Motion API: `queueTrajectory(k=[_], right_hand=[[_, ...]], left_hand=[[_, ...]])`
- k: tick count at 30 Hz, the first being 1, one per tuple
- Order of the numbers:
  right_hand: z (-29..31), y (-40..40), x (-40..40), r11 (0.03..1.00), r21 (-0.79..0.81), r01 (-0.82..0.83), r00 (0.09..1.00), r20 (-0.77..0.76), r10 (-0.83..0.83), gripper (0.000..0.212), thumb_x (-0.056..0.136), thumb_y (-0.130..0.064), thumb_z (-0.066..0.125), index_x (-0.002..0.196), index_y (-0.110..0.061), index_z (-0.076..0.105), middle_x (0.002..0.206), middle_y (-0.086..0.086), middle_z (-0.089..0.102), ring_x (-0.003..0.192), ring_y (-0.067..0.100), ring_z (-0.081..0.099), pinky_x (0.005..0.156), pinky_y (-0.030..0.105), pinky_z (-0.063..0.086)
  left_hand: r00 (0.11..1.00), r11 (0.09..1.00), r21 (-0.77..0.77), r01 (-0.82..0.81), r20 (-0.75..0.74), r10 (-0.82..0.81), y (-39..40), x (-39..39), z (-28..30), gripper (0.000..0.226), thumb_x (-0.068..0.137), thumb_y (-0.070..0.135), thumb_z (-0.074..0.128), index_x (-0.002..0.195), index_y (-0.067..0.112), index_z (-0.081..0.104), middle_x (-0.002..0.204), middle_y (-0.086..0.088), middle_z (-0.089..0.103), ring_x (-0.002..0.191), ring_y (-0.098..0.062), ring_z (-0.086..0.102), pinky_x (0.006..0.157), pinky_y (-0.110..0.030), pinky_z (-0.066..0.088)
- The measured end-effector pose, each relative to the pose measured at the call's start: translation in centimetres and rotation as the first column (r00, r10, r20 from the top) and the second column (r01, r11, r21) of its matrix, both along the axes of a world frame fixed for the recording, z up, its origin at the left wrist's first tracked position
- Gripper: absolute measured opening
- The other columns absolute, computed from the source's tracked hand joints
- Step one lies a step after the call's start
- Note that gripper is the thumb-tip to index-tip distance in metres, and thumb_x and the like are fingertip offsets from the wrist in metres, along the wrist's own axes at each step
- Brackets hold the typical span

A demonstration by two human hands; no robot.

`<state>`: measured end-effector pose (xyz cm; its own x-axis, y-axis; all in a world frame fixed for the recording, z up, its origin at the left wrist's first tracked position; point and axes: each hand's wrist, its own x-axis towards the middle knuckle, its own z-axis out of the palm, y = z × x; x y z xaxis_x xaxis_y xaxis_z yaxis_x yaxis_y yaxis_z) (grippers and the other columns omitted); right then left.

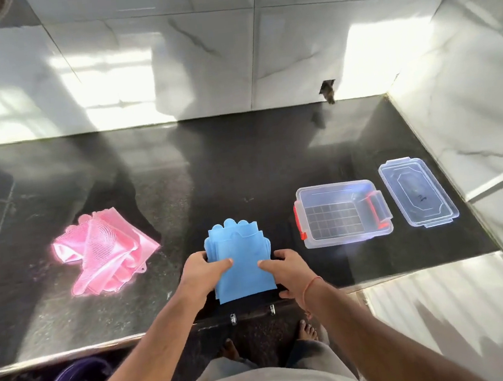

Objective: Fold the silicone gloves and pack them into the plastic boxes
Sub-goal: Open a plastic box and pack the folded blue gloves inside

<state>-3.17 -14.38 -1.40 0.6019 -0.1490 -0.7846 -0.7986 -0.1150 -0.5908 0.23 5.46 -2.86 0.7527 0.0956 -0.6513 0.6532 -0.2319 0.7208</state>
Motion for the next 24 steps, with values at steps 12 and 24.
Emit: queueTrajectory(k=[12,24], right_hand=[[-0.4,1.9,-1.2,0.997,0.065,0.033,0.976,0.214,-0.046,0.033,0.087,-0.021,0.089,0.115,-0.017,0.072,0.112,0.004,0.078,0.104,0.021,0.076,0.080,0.028,0.064],[6.0,-5.5,0.2,0.999,0.027,0.043,0.869,0.493,-0.051,0.038,0.088,-0.019,0.089,0.115,-0.024,0.062,0.111,0.006,0.078,0.098,0.020,0.075,0.083,0.034,0.064]], left_hand=[[0.969,0.987,-0.149,0.062,0.247,-0.024,0.4,-2.9,-0.6,0.037,0.098,0.023,0.084,0.127,0.035,0.065,0.116,0.002,0.077,0.109,-0.026,0.075,0.094,-0.051,0.066],[0.970,0.834,-0.548,0.064,0.232,0.078,-5.4,-0.8,5.0,0.052,0.089,0.027,0.090,0.135,0.016,0.069,0.127,-0.011,0.080,0.116,-0.034,0.078,0.097,-0.057,0.065]])
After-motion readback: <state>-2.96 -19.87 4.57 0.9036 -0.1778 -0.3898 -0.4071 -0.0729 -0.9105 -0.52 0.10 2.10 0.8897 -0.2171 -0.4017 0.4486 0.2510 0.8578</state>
